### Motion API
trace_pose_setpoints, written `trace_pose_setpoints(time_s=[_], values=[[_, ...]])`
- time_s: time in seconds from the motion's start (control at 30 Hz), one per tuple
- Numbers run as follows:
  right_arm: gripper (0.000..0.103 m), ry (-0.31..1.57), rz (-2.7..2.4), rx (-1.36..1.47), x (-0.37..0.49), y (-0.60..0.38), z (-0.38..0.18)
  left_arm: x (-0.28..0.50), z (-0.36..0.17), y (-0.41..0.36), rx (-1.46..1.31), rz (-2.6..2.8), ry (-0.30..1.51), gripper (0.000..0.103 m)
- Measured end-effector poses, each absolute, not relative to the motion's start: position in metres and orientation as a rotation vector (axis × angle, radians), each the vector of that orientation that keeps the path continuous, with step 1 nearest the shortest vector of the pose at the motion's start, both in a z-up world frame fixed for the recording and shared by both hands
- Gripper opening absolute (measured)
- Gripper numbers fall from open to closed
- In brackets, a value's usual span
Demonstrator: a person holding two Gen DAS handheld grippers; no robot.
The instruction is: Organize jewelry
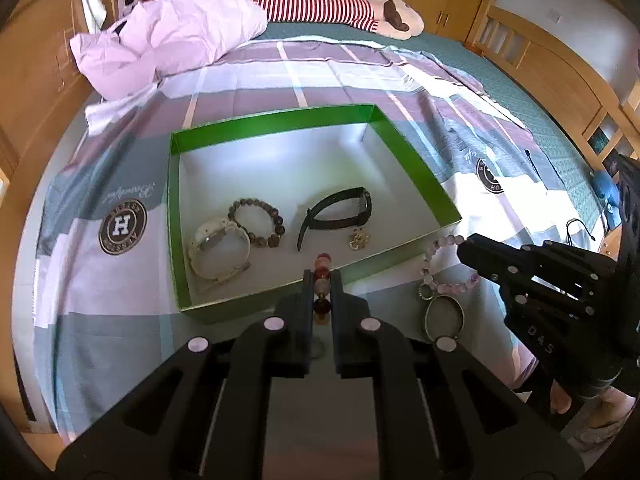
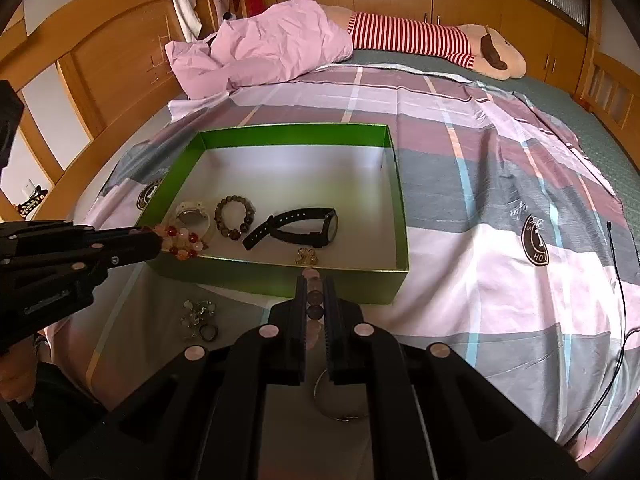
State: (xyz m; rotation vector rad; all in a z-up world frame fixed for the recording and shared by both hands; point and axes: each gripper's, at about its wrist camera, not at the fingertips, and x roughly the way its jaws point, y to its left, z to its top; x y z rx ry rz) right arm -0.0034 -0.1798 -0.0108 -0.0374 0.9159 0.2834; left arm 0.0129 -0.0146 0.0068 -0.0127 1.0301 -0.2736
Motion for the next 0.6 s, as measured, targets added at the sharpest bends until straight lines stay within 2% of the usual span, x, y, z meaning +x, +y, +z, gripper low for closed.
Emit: trace_pose_setpoints(time_s=[0.33,0.6], values=[[0.008,0.998,0.384,0.017,-0.010,-0.166,-0.034,0.007,-0.022,-0.006,-0.143,-0.433,1.145,0.008],[0.011,1.137,0.321,-0.033,-0.016,-0.161,-0.078,-0.003,-0.069,-0.025,-0.086,-0.417,1.280,0.009]])
